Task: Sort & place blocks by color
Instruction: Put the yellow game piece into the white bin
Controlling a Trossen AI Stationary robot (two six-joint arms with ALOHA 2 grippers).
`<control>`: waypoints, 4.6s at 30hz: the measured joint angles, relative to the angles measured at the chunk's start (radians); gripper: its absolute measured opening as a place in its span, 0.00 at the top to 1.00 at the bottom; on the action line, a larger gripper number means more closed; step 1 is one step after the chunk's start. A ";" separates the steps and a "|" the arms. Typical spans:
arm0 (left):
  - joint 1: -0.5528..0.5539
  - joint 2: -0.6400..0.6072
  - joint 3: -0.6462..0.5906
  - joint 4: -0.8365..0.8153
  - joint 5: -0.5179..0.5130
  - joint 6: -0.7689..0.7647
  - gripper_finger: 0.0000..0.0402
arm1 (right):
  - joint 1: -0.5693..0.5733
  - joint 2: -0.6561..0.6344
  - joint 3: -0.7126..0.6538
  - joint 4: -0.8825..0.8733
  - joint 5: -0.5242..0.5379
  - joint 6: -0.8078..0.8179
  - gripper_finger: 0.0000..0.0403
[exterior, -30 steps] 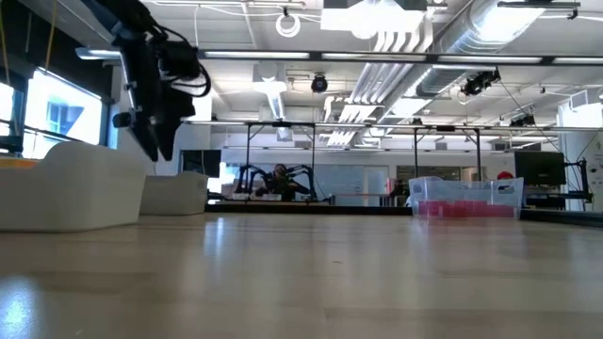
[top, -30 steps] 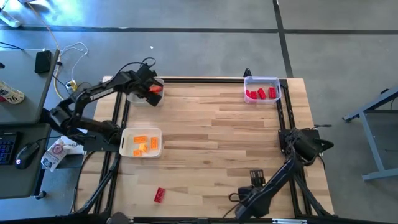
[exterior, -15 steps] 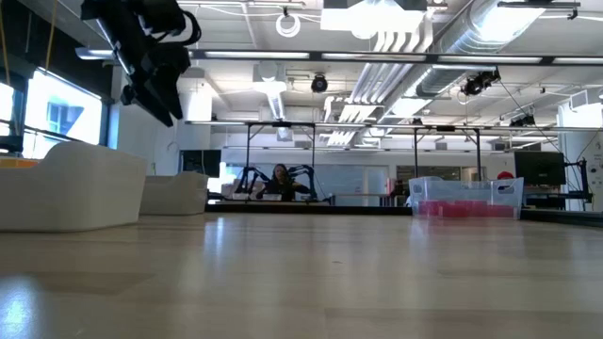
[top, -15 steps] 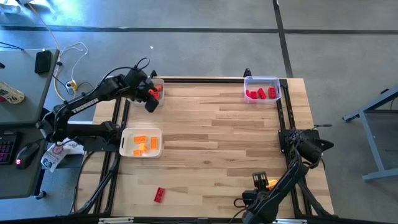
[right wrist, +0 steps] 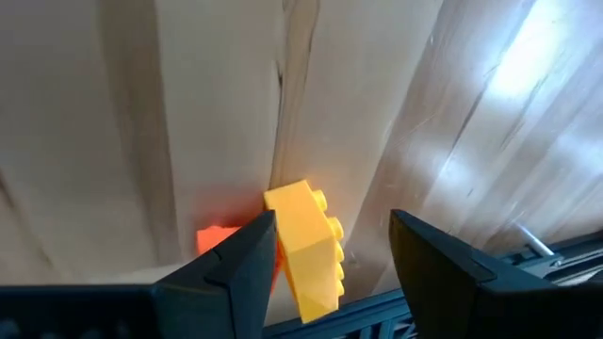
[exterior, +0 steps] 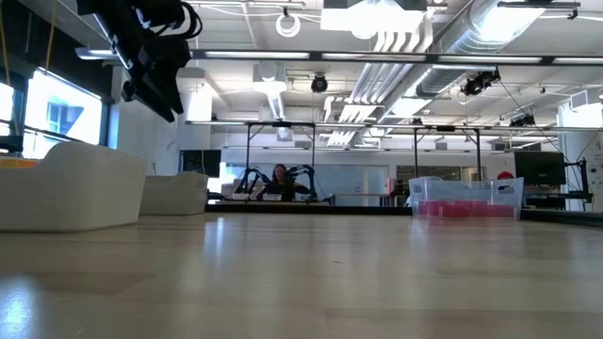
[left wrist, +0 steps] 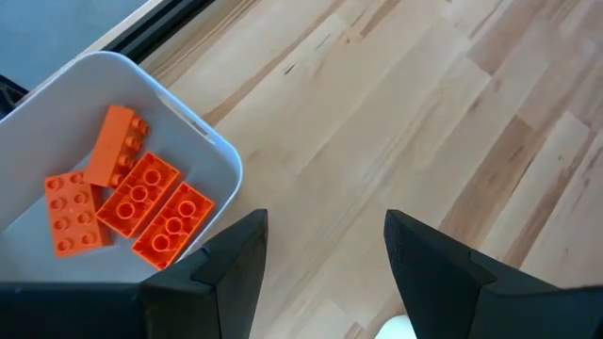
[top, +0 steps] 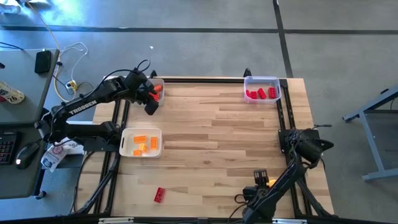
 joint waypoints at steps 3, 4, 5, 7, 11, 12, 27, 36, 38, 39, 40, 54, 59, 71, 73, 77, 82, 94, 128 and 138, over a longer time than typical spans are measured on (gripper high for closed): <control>0.000 0.000 0.000 0.000 -0.001 0.000 0.50 | 0.000 0.000 -0.024 0.011 -0.003 -0.001 0.52; 0.000 0.000 0.000 0.000 -0.004 0.000 0.50 | 0.000 0.000 -0.030 0.016 -0.006 -0.007 0.52; 0.000 0.000 0.000 0.000 -0.006 0.000 0.50 | 0.000 0.000 -0.037 0.027 -0.013 -0.014 0.52; 0.000 0.000 0.000 0.000 -0.006 0.000 0.50 | 0.000 0.000 -0.051 0.039 -0.023 -0.027 0.52; 0.000 0.000 0.000 0.000 -0.008 0.000 0.50 | 0.000 0.000 -0.085 0.044 -0.033 -0.030 0.52; 0.000 0.000 0.000 0.000 -0.008 0.000 0.50 | 0.000 0.000 -0.094 0.046 -0.042 -0.031 0.52; 0.000 0.001 0.000 0.000 -0.008 -0.002 0.50 | -0.015 -0.001 -0.119 0.080 -0.098 0.010 0.84; -0.035 0.001 0.000 0.000 -0.008 0.068 0.50 | -0.034 -0.099 -0.119 0.165 0.099 0.254 0.84; -0.057 0.001 0.000 0.000 -0.008 0.094 0.50 | -0.049 -0.139 -0.119 0.200 0.162 0.295 0.84; -0.069 0.001 0.000 0.000 -0.008 0.104 0.50 | -0.057 -0.158 -0.119 0.211 0.197 0.305 0.84; -0.082 0.001 0.000 0.000 -0.008 0.112 0.50 | -0.068 -0.177 -0.119 0.226 0.229 0.313 0.84; -0.275 0.001 0.000 0.019 -0.007 0.117 0.50 | -0.232 -0.355 -0.119 0.485 0.551 0.125 0.84; -0.358 0.001 0.000 0.082 0.010 0.104 0.50 | -0.298 -0.368 -0.118 0.644 0.558 -0.047 0.84; -0.568 0.001 0.000 0.195 0.011 0.034 0.50 | -0.416 -0.372 -0.118 0.979 0.559 -0.366 0.84; -0.602 0.001 0.000 0.214 0.011 0.021 0.50 | -0.430 -0.372 -0.118 1.045 0.558 -0.416 0.84; -0.668 0.001 0.000 0.256 0.011 -0.002 0.50 | -0.453 -0.372 -0.118 1.168 0.557 -0.502 0.84; -0.737 0.001 0.000 0.328 0.009 -0.021 0.50 | -0.474 -0.372 -0.118 1.327 0.556 -0.613 0.84; -0.823 0.001 0.000 0.497 -0.006 -0.028 0.50 | -0.517 -0.372 -0.118 1.586 0.554 -0.761 0.84; -0.843 0.074 0.000 0.627 -0.115 -0.070 0.83 | -0.601 -0.374 -0.116 1.619 0.474 -0.615 0.77; -0.842 0.072 0.000 0.498 -0.124 -0.143 0.83 | -0.597 -0.372 -0.118 1.476 0.457 -0.550 0.61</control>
